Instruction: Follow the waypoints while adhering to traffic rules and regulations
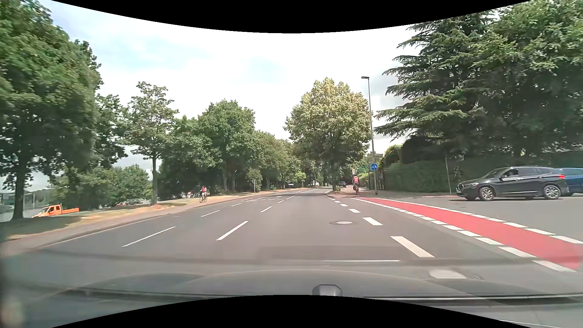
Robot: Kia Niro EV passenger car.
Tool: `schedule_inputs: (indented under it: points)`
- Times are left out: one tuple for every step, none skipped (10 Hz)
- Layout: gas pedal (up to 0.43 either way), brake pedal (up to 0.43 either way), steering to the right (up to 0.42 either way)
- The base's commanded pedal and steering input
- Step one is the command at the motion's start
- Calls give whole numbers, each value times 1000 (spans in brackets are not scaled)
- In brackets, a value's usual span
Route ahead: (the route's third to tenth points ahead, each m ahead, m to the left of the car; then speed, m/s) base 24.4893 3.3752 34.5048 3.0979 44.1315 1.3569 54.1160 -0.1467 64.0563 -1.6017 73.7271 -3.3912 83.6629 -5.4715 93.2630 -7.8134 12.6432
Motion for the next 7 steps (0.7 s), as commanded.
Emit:
schedule_inputs:
  points:
    - [157,18,2]
    - [157,18,2]
    - [157,18,3]
    - [157,18,2]
    - [157,18,3]
    - [157,18,3]
    - [157,18,3]
